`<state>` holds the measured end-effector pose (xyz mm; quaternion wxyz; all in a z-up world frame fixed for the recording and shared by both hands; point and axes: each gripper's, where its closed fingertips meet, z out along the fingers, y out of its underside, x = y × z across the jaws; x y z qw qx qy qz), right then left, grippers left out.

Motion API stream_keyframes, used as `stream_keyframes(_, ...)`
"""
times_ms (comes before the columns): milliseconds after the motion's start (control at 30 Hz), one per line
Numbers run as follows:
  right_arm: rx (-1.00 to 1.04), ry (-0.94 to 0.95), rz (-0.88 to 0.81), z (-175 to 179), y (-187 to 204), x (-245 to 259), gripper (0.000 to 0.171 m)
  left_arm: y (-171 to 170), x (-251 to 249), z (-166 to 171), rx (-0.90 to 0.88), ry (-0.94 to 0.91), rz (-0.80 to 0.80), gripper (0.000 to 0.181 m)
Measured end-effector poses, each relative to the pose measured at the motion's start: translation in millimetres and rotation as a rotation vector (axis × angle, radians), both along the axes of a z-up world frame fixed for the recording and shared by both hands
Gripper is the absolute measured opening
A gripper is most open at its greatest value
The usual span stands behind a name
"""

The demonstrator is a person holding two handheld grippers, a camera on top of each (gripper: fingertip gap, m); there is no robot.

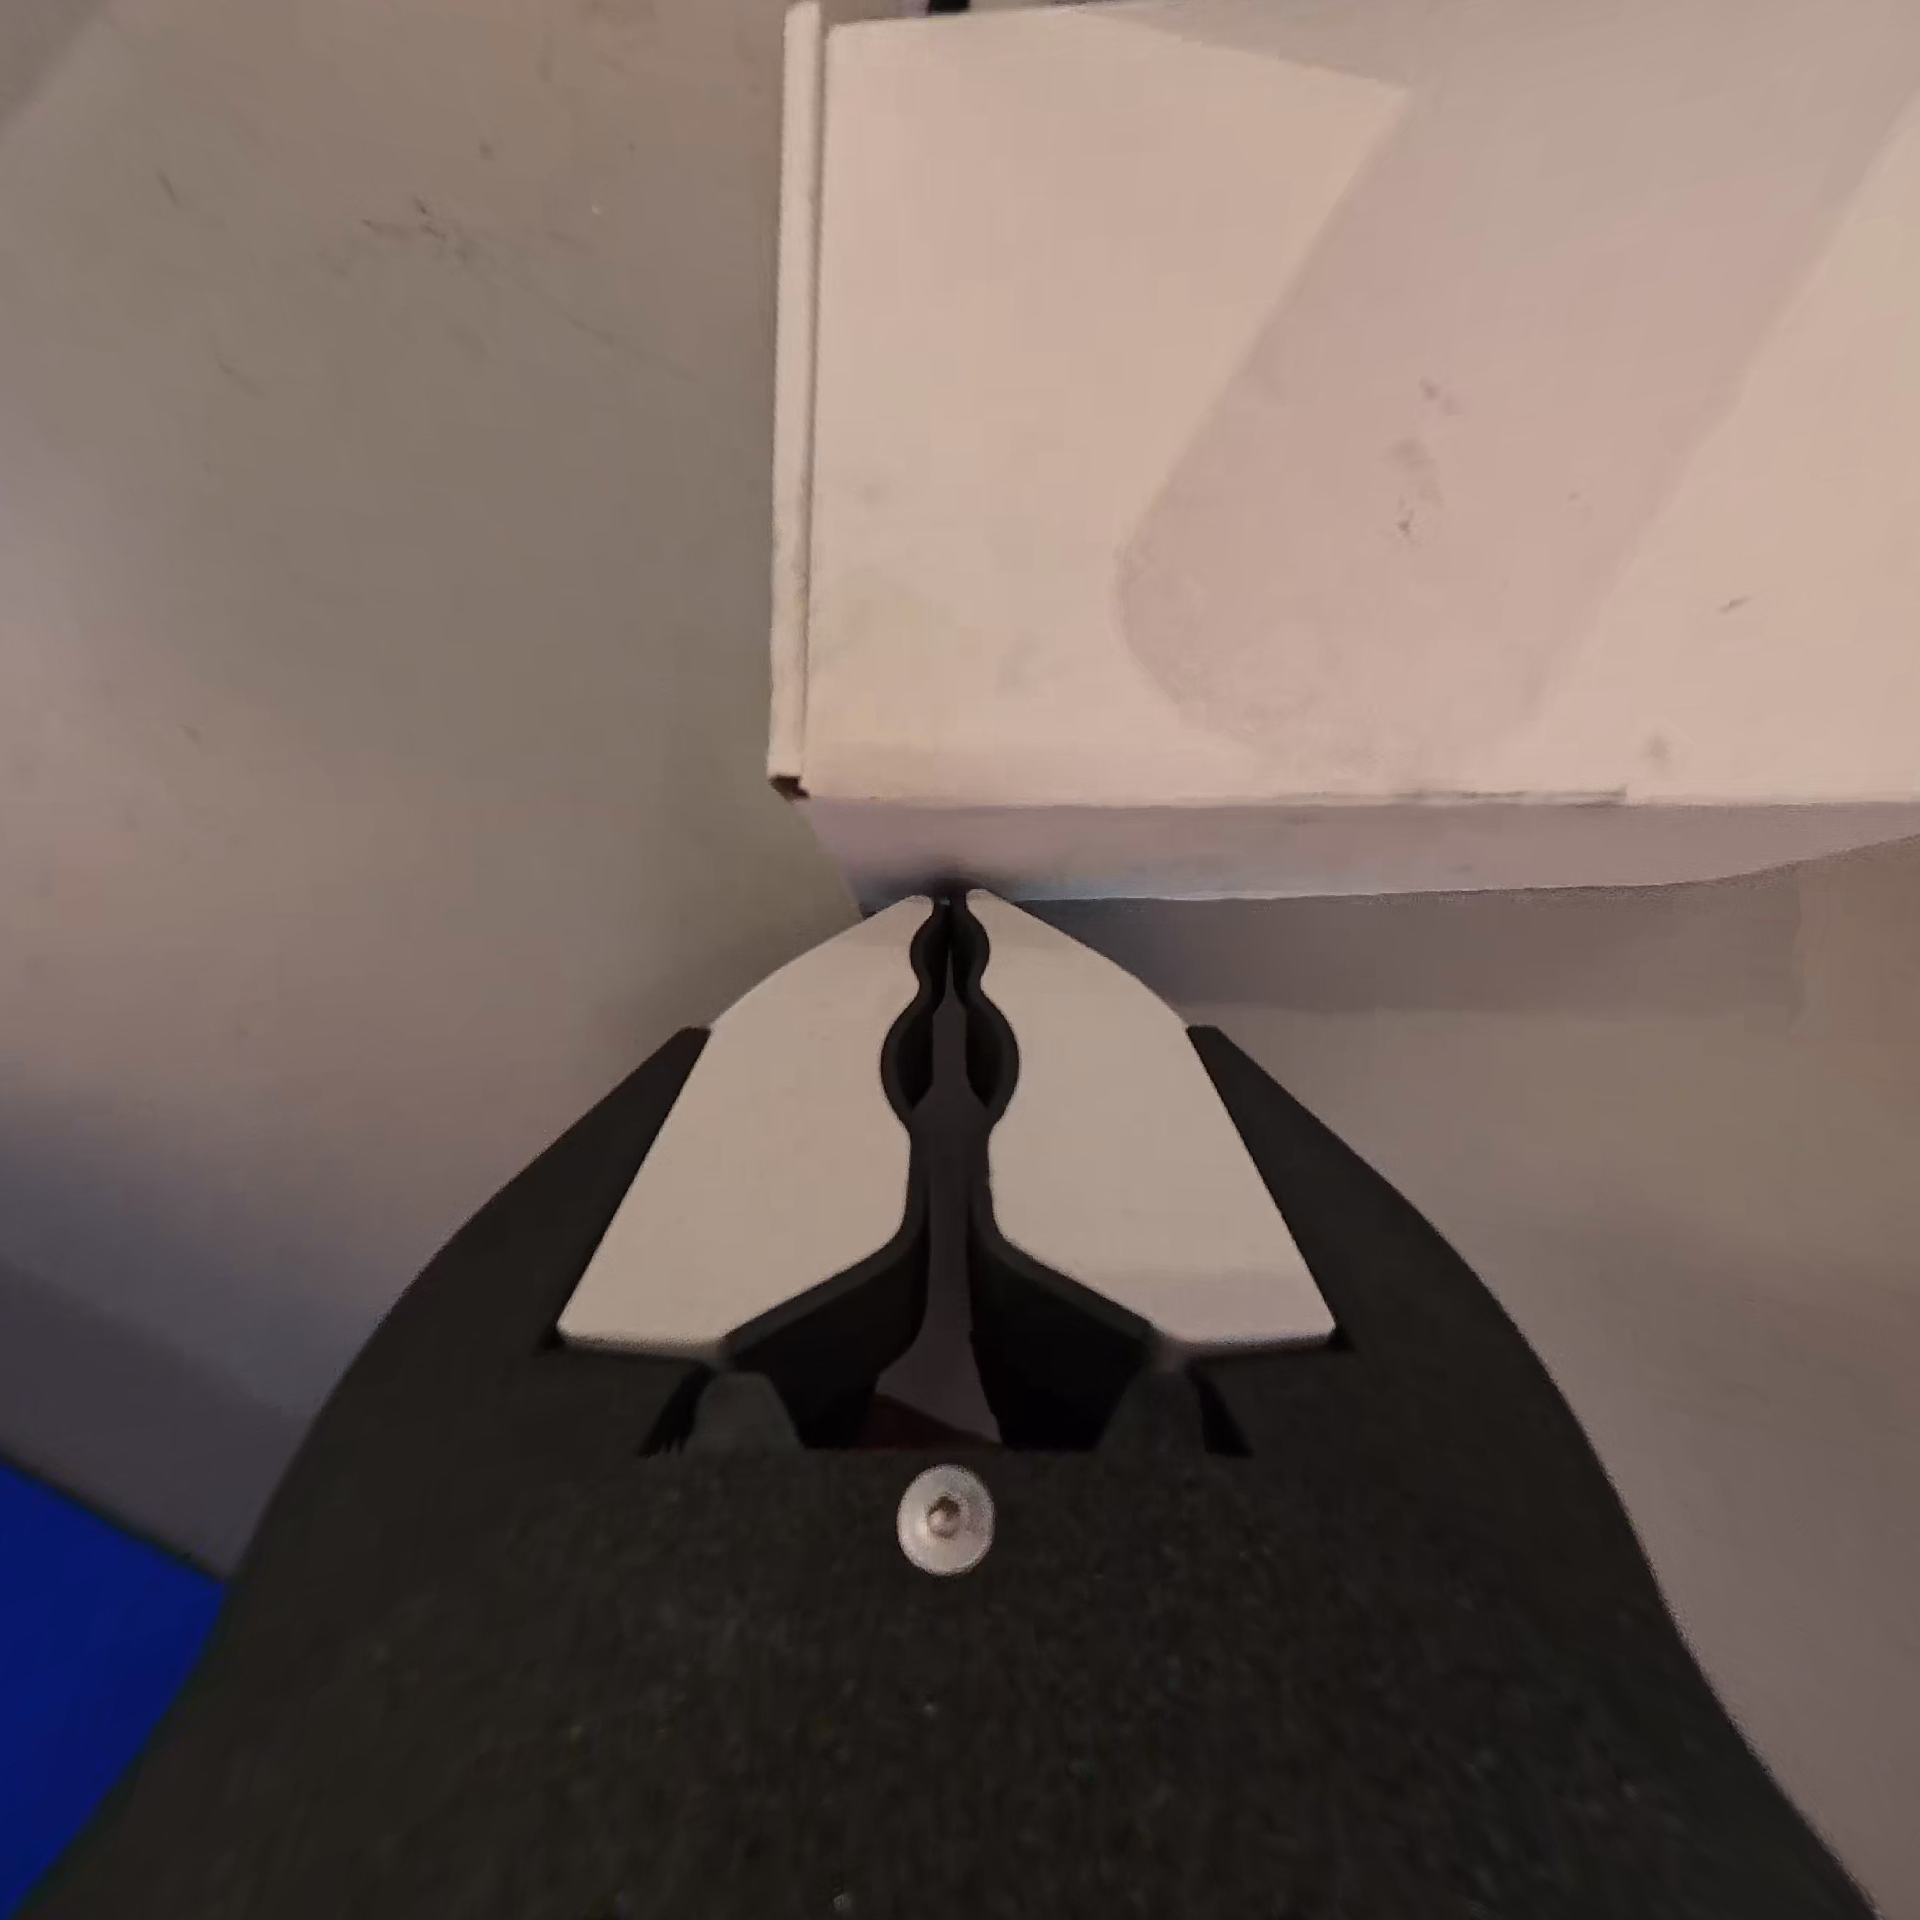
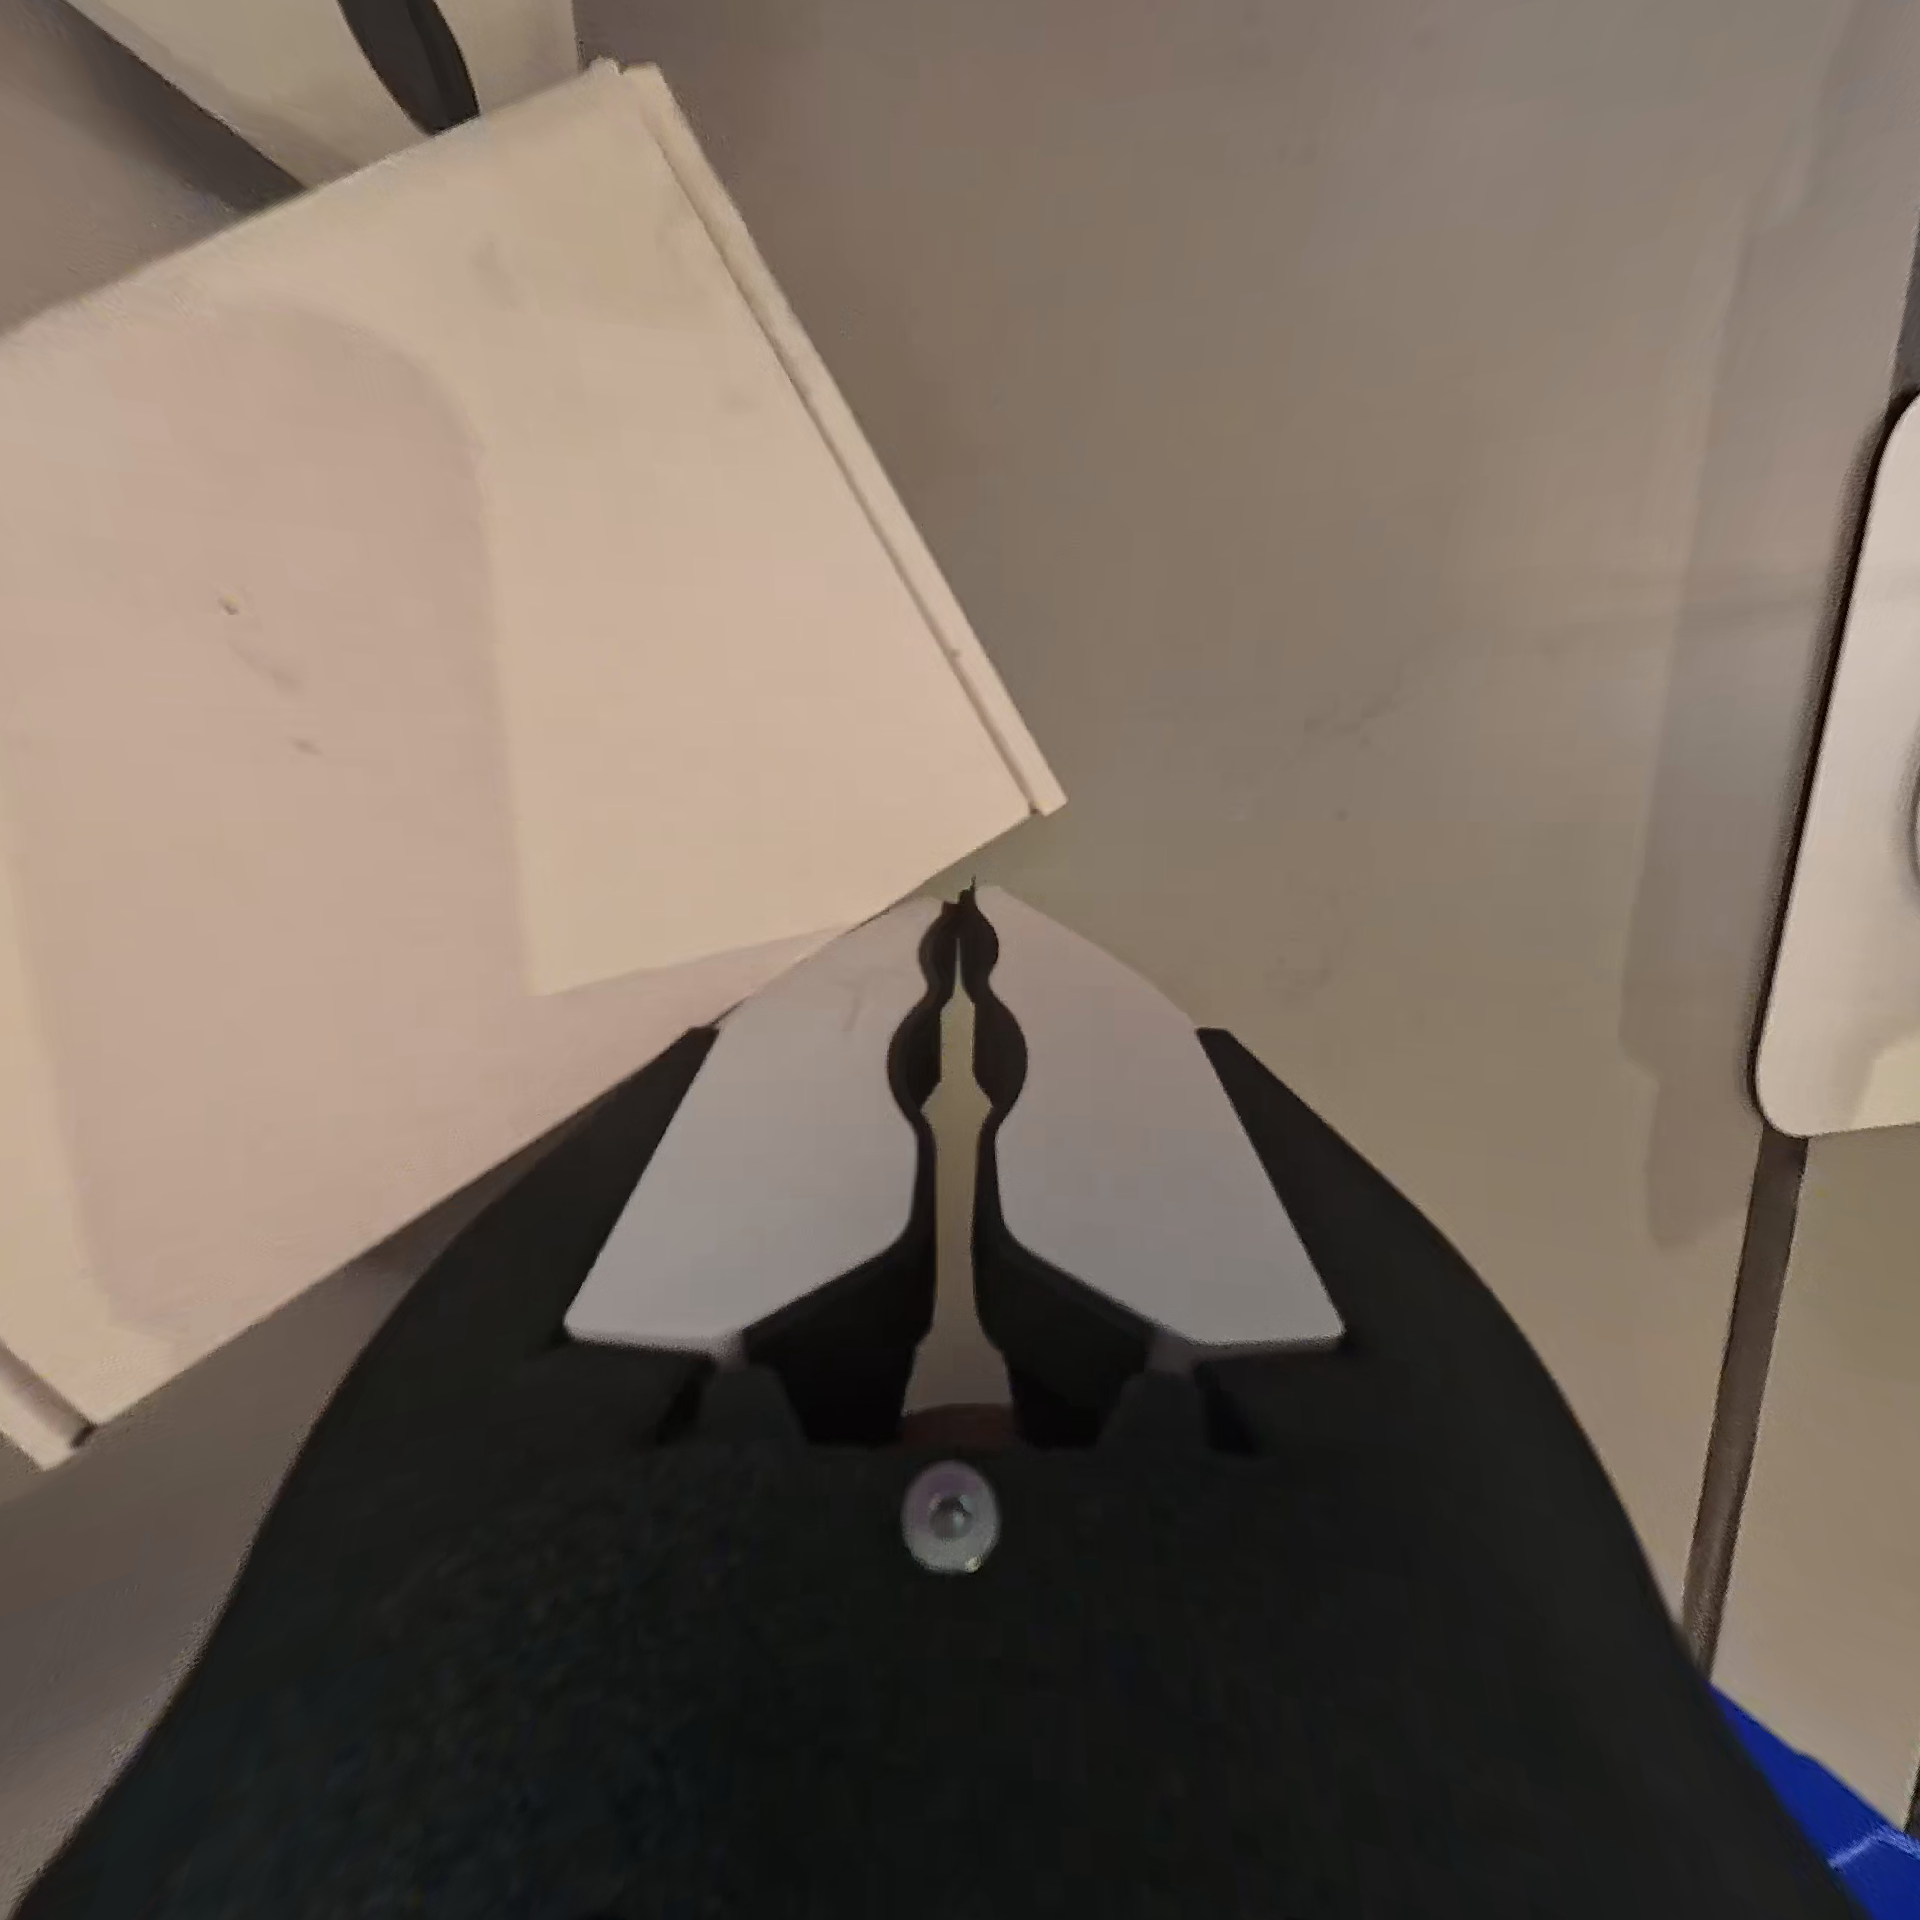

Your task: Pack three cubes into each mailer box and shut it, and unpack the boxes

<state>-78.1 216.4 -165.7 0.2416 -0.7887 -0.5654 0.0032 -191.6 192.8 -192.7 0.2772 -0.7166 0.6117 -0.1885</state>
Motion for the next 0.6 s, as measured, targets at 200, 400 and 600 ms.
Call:
stream_keyframes(200, -0.015, 0.036, 0.020, 9, 1, -5, 0.000, 2, 9, 0, 0.013, -0.028, 0.004, 0.000)
stream_keyframes(400, 0.019, 0.056, -0.077, -1, 6, 7, 0.002, -7, 12, 0, -0.043, -0.076, 0.022, 0.000)
stream_keyframes(600, 0.158, 0.228, -0.587, 45, -32, 38, 0.043, -31, -33, 28, -0.050, -0.212, 0.362, 0.024)
